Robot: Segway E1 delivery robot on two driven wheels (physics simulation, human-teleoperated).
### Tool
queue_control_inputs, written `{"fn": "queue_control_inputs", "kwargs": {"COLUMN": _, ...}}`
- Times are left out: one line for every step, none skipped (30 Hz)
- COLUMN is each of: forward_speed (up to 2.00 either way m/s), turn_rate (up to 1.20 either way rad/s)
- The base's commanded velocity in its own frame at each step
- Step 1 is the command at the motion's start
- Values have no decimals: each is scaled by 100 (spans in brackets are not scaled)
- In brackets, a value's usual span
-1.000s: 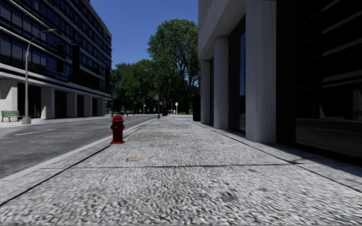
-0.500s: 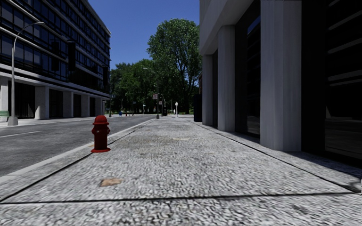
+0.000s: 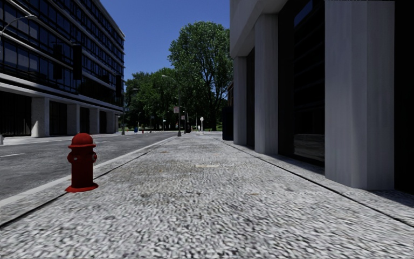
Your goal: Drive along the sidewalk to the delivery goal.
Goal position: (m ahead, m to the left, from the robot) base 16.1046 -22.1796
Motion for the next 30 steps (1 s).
{"fn": "queue_control_inputs", "kwargs": {"forward_speed": 200, "turn_rate": 0}}
{"fn": "queue_control_inputs", "kwargs": {"forward_speed": 200, "turn_rate": 0}}
{"fn": "queue_control_inputs", "kwargs": {"forward_speed": 200, "turn_rate": 0}}
{"fn": "queue_control_inputs", "kwargs": {"forward_speed": 200, "turn_rate": 0}}
{"fn": "queue_control_inputs", "kwargs": {"forward_speed": 200, "turn_rate": 0}}
{"fn": "queue_control_inputs", "kwargs": {"forward_speed": 200, "turn_rate": 0}}
{"fn": "queue_control_inputs", "kwargs": {"forward_speed": 200, "turn_rate": 0}}
{"fn": "queue_control_inputs", "kwargs": {"forward_speed": 200, "turn_rate": 0}}
{"fn": "queue_control_inputs", "kwargs": {"forward_speed": 200, "turn_rate": 0}}
{"fn": "queue_control_inputs", "kwargs": {"forward_speed": 200, "turn_rate": 0}}
{"fn": "queue_control_inputs", "kwargs": {"forward_speed": 200, "turn_rate": 0}}
{"fn": "queue_control_inputs", "kwargs": {"forward_speed": 200, "turn_rate": 0}}
{"fn": "queue_control_inputs", "kwargs": {"forward_speed": 200, "turn_rate": 0}}
{"fn": "queue_control_inputs", "kwargs": {"forward_speed": 200, "turn_rate": 0}}
{"fn": "queue_control_inputs", "kwargs": {"forward_speed": 200, "turn_rate": 0}}
{"fn": "queue_control_inputs", "kwargs": {"forward_speed": 200, "turn_rate": 0}}
{"fn": "queue_control_inputs", "kwargs": {"forward_speed": 200, "turn_rate": 0}}
{"fn": "queue_control_inputs", "kwargs": {"forward_speed": 200, "turn_rate": 0}}
{"fn": "queue_control_inputs", "kwargs": {"forward_speed": 200, "turn_rate": 0}}
{"fn": "queue_control_inputs", "kwargs": {"forward_speed": 200, "turn_rate": 0}}
{"fn": "queue_control_inputs", "kwargs": {"forward_speed": 200, "turn_rate": 0}}
{"fn": "queue_control_inputs", "kwargs": {"forward_speed": 200, "turn_rate": 0}}
{"fn": "queue_control_inputs", "kwargs": {"forward_speed": 200, "turn_rate": 0}}
{"fn": "queue_control_inputs", "kwargs": {"forward_speed": 200, "turn_rate": 0}}
{"fn": "queue_control_inputs", "kwargs": {"forward_speed": 200, "turn_rate": 0}}
{"fn": "queue_control_inputs", "kwargs": {"forward_speed": 200, "turn_rate": 0}}
{"fn": "queue_control_inputs", "kwargs": {"forward_speed": 200, "turn_rate": 0}}
{"fn": "queue_control_inputs", "kwargs": {"forward_speed": 200, "turn_rate": 0}}
{"fn": "queue_control_inputs", "kwargs": {"forward_speed": 200, "turn_rate": 0}}
{"fn": "queue_control_inputs", "kwargs": {"forward_speed": 200, "turn_rate": 0}}
